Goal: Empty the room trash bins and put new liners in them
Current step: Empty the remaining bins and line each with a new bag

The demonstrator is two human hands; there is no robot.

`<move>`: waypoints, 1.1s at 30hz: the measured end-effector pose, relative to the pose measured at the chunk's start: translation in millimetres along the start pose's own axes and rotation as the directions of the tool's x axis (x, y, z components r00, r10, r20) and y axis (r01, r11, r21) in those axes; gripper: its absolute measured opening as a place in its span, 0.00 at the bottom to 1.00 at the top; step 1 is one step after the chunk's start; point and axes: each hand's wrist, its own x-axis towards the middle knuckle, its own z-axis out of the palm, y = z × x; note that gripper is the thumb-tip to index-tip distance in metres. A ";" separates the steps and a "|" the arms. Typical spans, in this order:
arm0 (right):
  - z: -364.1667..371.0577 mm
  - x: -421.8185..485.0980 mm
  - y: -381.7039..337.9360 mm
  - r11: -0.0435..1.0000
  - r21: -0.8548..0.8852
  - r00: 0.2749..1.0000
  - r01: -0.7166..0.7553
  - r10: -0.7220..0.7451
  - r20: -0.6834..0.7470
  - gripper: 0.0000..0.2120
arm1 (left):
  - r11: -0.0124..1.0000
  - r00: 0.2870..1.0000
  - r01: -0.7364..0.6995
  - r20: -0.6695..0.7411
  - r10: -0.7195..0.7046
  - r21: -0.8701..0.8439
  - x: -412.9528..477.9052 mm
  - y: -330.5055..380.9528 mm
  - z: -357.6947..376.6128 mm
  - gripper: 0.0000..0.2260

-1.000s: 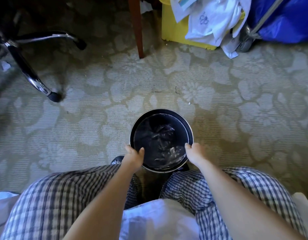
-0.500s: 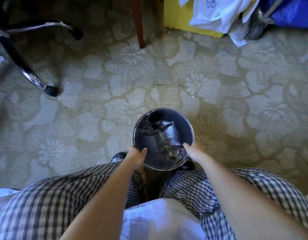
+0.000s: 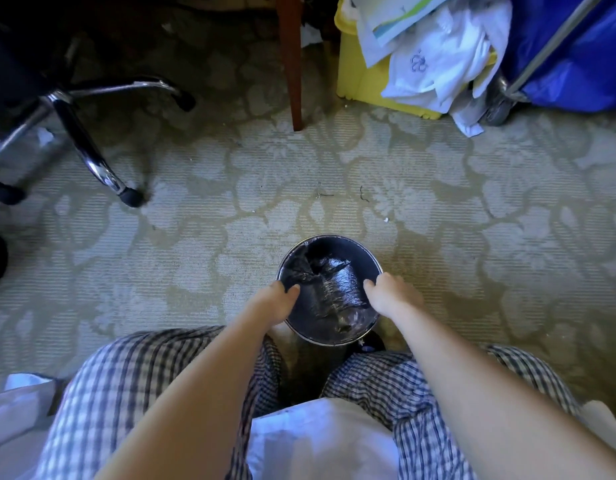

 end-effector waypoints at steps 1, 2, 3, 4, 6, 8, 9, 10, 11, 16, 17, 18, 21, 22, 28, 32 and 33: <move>-9.5 -6.4 -6.3 1.000 -0.003 0.999 0.027 -0.027 -0.020 0.21 | 0.999 0.999 -0.040 -0.005 0.040 0.029 -9.4 3.5 -8.9 0.23; -18.7 -12.7 -13.5 0.998 -0.011 0.998 0.060 -0.061 -0.035 0.20 | 0.995 0.997 -0.078 -0.008 0.078 0.063 -20.1 6.3 -19.0 0.23; -27.8 -19.8 -21.6 0.995 -0.027 0.994 0.095 -0.096 -0.047 0.20 | 0.989 0.994 -0.111 -0.005 0.112 0.102 -31.3 8.3 -29.0 0.23; -36.8 -27.7 -30.5 0.991 -0.046 0.990 0.126 -0.129 -0.062 0.19 | 0.981 0.991 -0.134 -0.002 0.136 0.141 -42.4 8.9 -39.3 0.23; -54.0 -44.9 -48.7 0.982 -0.062 0.979 0.176 -0.181 -0.089 0.17 | 0.963 0.987 -0.152 -0.008 0.158 0.221 -63.7 5.8 -60.5 0.23; -70.7 -65.5 -67.4 0.972 -0.080 0.966 0.222 -0.231 -0.120 0.15 | 0.952 0.984 -0.149 -0.050 0.168 0.268 -86.0 -0.9 -81.9 0.24; -79.6 -77.7 -77.0 0.965 -0.101 0.958 0.241 -0.253 -0.135 0.15 | 0.945 0.981 -0.149 -0.079 0.179 0.292 -99.0 -4.7 -92.7 0.24; -88.3 -90.6 -86.5 0.956 -0.128 0.947 0.265 -0.283 -0.149 0.16 | 0.938 0.975 -0.149 -0.109 0.191 0.312 -112.7 -9.4 -103.6 0.24; -96.1 -103.3 -95.6 0.945 -0.151 0.936 0.291 -0.314 -0.159 0.16 | 0.932 0.969 -0.150 -0.140 0.205 0.329 -126.9 -14.7 -113.5 0.23; -119.0 -166.3 -144.8 0.858 -0.240 0.860 0.453 -0.492 -0.136 0.16 | 0.922 0.934 -0.090 -0.290 0.209 0.376 -192.2 -59.3 -151.8 0.22; -120.7 -180.9 -155.4 0.837 -0.258 0.842 0.483 -0.525 -0.128 0.16 | 0.927 0.918 -0.071 -0.338 0.205 0.367 -207.0 -70.4 -157.1 0.22; -121.7 -197.0 -166.6 0.816 -0.272 0.820 0.510 -0.557 -0.131 0.17 | 0.937 0.905 -0.053 -0.381 0.191 0.344 -222.3 -82.9 -162.2 0.21; -119.1 -243.1 -199.7 0.756 -0.308 0.763 0.577 -0.634 -0.127 0.18 | 0.947 0.895 -0.024 -0.416 0.163 0.320 -267.3 -125.8 -174.5 0.21; -116.2 -258.1 -210.8 0.731 -0.334 0.742 0.595 -0.659 -0.122 0.17 | 0.952 0.890 -0.014 -0.431 0.152 0.307 -281.3 -144.0 -177.6 0.21; -75.5 -348.4 -271.4 0.604 -0.415 0.628 0.680 -0.772 -0.094 0.18 | 0.972 0.826 0.112 -0.563 0.024 0.206 -371.7 -256.6 -166.8 0.18; -26.9 -406.8 -310.2 0.495 -0.423 0.551 0.759 -0.834 0.012 0.13 | 0.968 0.775 0.238 -0.616 -0.140 0.079 -427.3 -336.3 -138.2 0.18; -13.7 -421.5 -317.5 0.466 -0.419 0.529 0.779 -0.848 0.040 0.12 | 0.963 0.757 0.265 -0.627 -0.182 0.040 -439.3 -356.5 -128.5 0.18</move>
